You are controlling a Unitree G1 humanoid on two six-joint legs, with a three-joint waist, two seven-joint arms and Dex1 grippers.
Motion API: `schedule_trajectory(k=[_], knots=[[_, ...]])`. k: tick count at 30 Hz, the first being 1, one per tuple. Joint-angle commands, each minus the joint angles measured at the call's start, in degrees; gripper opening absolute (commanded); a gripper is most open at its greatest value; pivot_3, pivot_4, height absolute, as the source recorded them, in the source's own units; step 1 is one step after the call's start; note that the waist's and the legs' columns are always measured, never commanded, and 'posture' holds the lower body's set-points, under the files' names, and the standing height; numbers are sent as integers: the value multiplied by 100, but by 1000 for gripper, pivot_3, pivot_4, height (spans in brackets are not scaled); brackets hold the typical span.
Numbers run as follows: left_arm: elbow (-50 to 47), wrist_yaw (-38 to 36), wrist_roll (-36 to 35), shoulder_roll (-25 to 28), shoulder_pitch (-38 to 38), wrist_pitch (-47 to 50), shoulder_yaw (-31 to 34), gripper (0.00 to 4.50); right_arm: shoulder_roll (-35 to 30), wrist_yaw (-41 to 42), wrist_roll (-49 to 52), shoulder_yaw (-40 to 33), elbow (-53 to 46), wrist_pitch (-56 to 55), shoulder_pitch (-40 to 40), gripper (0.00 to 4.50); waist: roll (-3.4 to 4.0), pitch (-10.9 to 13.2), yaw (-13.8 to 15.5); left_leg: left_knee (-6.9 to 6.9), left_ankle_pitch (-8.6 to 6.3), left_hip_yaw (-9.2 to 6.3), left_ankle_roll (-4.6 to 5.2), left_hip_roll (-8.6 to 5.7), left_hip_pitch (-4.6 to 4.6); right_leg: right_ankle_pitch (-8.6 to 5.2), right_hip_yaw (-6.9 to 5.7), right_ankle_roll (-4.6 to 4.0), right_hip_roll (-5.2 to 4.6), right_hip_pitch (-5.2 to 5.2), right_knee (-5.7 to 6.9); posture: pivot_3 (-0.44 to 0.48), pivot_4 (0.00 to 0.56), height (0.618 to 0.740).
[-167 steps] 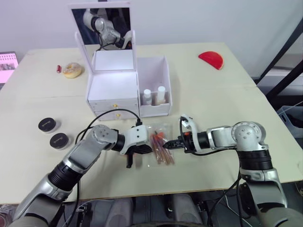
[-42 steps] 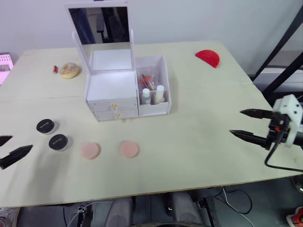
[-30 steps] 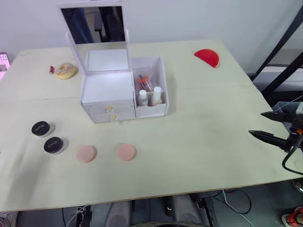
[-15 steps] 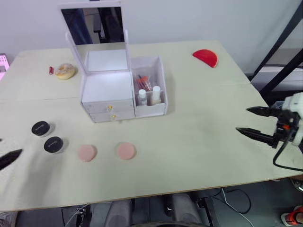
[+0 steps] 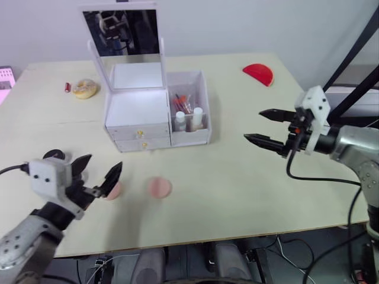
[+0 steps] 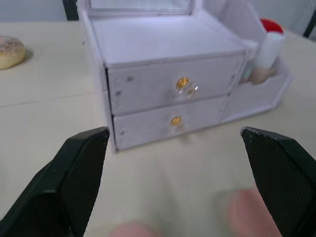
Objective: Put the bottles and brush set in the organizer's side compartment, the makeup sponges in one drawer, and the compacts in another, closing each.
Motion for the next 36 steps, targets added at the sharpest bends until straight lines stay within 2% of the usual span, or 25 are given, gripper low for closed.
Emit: schedule_trajectory(k=[1,3,4,7,8,9,10,14,17,25,32,36], knots=[[-208,558,140,30,-195,90,-300,4500,-26,-2,-83,155,-133,-130,-126,4446,1,-1,-8,5,0,-3,0,0,4,-3,0,5,3,6,-1,0,150,739],[-246,1042,298,57,-368,321,-755,4500,-12,114,-128,366,-271,-291,-91,4446,16,9,-31,6,1,-10,1,-3,-6,-4,-5,8,-2,27,-6,0,150,739],[-259,1228,341,67,-456,352,-1006,4500,5,148,-156,458,-321,-360,-89,4446,26,11,-76,5,1,-56,1,-18,-4,-9,-37,15,-18,87,-19,0,150,739],[-266,1660,547,74,-617,403,-1506,4500,81,131,-53,553,-314,-255,-188,4446,58,13,-186,-5,14,-274,21,-161,-16,-68,-320,87,-226,205,-3,0,150,739],[-266,1827,616,-24,-663,406,-1596,4500,110,116,-9,559,-274,-211,-254,4446,77,11,-176,-6,20,-337,24,-206,-11,-84,-346,102,-243,214,4,0,150,739],[-266,1986,705,-111,-715,416,-1704,4500,128,116,-10,573,-231,-205,-313,4446,89,12,-90,2,41,-376,-3,-226,-4,-94,-322,109,-226,166,14,0,150,739],[-266,2092,851,-144,-775,421,-1864,4500,128,130,-54,611,-180,-221,-364,4446,94,13,-21,5,52,-363,-21,-226,-24,-89,-290,106,-206,162,17,0,150,739],[-135,2380,1403,-328,-1063,427,-2443,4500,111,221,-213,752,-8,-345,-474,4446,96,12,137,-8,52,-348,-21,-223,-61,-77,-284,83,-201,118,13,0,150,739],[181,2482,1800,-474,-1435,379,-2899,4500,90,306,-265,784,87,-397,-544,4446,97,11,149,-5,52,-340,-21,-223,-93,-76,-281,81,-202,96,-2,0,150,739],[1199,2517,2756,-1121,-2120,-180,-3877,4500,14,434,-321,790,61,-449,-479,4446,96,11,129,-5,51,-321,-20,-221,-94,-75,-270,85,-202,93,-12,0,150,739],[1801,2585,3477,-1777,-2114,-985,-4360,4500,-54,467,-285,740,39,-428,-467,4446,95,11,133,-5,50,-319,-18,-221,-95,-74,-269,86,-202,93,-12,0,150,739],[1992,2600,3731,-1991,-2169,-1178,-4329,4500,-97,498,-274,724,39,-433,-466,4446,95,11,133,-3,50,-319,-18,-221,-95,-80,-269,96,-202,93,-12,0,150,739]])
